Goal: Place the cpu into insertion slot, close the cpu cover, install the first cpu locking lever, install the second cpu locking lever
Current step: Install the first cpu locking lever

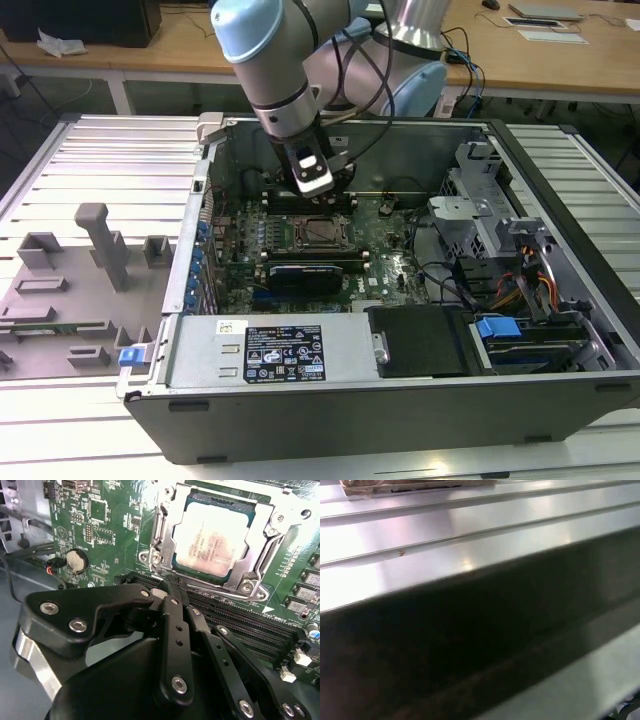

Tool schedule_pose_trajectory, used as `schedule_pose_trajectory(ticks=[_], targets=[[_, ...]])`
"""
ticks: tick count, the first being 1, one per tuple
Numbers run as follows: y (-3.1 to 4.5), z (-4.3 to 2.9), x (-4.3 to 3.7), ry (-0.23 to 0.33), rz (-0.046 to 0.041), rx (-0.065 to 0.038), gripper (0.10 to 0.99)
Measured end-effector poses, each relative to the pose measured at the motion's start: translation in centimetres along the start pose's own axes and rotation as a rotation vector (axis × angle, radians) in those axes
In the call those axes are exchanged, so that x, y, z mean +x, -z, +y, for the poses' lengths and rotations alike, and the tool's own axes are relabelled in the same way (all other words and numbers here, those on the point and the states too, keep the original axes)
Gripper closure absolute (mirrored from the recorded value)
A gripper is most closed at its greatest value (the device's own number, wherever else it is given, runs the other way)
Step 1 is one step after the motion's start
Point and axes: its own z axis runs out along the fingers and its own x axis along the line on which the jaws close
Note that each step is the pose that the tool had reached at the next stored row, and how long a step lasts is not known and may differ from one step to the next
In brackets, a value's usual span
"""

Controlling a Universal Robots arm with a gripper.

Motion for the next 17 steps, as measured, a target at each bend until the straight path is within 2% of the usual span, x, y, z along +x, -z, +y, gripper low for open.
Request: schedule_pose_trajectory(ticks=[4,9,17], targets=[[-0.24,-0.04,0.08,-0.020,-0.0039,0.006,0.980],[-0.16,-0.02,0.05,-0.021,-0.0041,0.006,0.980],[1.39,0.27,-0.48,-0.021,-0.0041,0.007,0.980]])
